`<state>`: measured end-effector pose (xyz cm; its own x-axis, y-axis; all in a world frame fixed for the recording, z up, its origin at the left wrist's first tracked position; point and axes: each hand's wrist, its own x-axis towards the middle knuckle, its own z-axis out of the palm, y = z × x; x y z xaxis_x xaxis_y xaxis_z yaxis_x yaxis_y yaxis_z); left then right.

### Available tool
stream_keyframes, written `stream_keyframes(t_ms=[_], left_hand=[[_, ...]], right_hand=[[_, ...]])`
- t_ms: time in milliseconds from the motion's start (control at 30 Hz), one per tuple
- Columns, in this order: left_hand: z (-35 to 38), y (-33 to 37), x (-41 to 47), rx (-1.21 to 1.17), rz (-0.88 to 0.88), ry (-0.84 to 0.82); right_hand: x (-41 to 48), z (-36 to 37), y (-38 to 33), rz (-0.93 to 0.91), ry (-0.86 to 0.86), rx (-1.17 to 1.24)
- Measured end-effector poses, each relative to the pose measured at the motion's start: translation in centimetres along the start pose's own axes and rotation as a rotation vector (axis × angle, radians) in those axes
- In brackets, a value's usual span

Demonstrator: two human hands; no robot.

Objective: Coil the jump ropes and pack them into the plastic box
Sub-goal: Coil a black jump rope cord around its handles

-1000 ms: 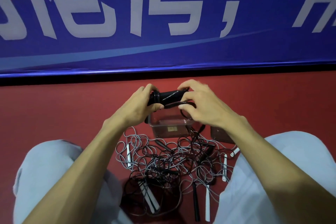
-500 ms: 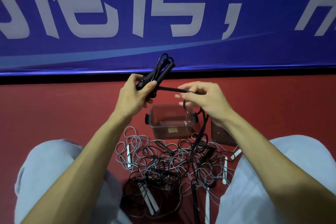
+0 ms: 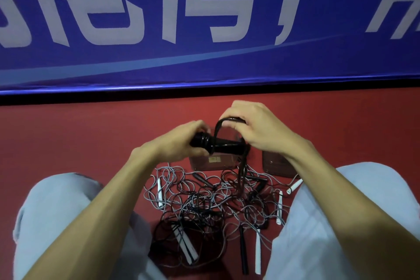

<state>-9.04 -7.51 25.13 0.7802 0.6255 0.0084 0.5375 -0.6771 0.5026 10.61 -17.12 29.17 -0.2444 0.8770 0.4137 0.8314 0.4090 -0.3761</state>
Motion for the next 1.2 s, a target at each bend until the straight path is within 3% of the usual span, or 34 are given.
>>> stream_keyframes(t_ms=[200, 367, 533, 700, 800, 933, 1033, 1200], left_hand=[[0.4, 1.0, 0.2, -0.017, 0.111, 0.015], [0.6, 1.6, -0.6, -0.008, 0.144, 0.016], [1.1, 2.5, -0.9, 0.049, 0.102, 0.066], [0.8, 2.2, -0.8, 0.238, 0.042, 0.183], [-0.1, 1.2, -0.9, 0.206, 0.022, 0.177], [-0.6, 1.6, -1.1, -0.047, 0.056, 0.194], [-1.5, 2.5, -1.5, -0.465, 0.035, 0.190], [-2.2, 3.3, -1.6, -1.025, 0.037, 0.291]], right_hand=[[0.2, 0.1, 1.3, 0.210, 0.139, 0.069], [0.4, 0.5, 1.6, 0.367, 0.149, 0.367], [0.9, 0.9, 2.1, 0.399, 0.143, 0.461], [0.7, -0.2, 2.8, 0.360, 0.131, 0.216], [0.3, -0.9, 3.4, 0.402, 0.102, 0.258], [0.3, -0.9, 3.1, 0.471, 0.150, 0.563], [0.4, -0.9, 3.3, 0.595, 0.203, 0.749], [0.7, -0.3, 3.0, 0.596, 0.210, 0.946]])
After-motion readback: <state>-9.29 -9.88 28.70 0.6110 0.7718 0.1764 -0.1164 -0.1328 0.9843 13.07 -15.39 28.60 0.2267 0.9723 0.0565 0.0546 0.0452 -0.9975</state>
